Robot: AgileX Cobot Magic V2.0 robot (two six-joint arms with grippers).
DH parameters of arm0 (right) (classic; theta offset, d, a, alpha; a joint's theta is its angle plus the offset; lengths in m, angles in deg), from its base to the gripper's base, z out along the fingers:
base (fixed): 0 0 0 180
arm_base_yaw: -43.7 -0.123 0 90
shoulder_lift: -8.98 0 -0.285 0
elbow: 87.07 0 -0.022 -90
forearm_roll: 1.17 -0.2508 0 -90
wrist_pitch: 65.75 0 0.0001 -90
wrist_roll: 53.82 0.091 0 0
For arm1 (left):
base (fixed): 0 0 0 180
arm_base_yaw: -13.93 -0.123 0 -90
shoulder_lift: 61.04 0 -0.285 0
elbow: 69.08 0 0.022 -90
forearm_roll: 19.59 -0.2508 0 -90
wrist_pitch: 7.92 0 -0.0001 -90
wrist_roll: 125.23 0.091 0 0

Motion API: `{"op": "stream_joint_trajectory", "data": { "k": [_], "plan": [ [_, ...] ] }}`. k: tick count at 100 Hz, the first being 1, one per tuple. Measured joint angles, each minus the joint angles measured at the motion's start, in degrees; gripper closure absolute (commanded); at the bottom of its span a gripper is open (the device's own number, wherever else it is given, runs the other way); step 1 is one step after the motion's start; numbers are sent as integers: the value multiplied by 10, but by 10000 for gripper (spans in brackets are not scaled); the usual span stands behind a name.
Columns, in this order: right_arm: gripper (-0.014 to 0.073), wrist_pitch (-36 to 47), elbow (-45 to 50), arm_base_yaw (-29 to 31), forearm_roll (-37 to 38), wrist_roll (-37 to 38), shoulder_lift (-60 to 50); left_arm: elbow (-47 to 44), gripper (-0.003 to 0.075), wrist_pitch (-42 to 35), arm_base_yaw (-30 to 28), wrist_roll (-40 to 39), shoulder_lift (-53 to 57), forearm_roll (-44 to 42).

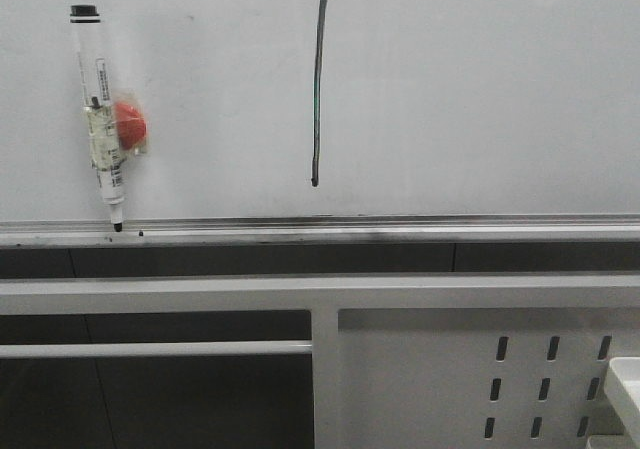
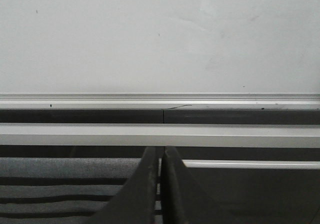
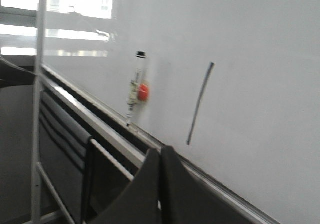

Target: Write number 1 on whiteboard

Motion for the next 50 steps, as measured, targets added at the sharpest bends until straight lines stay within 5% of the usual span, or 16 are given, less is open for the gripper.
{"op": "stream_joint_trajectory", "data": {
  "k": [34,50],
  "plan": [
    [663,-195,0,326,-59,0,-79,0,740,0,0,0,0,0],
    [663,-292,0,429,-74,4,-81,0,740,0,0,0,0,0]
  ]
}}
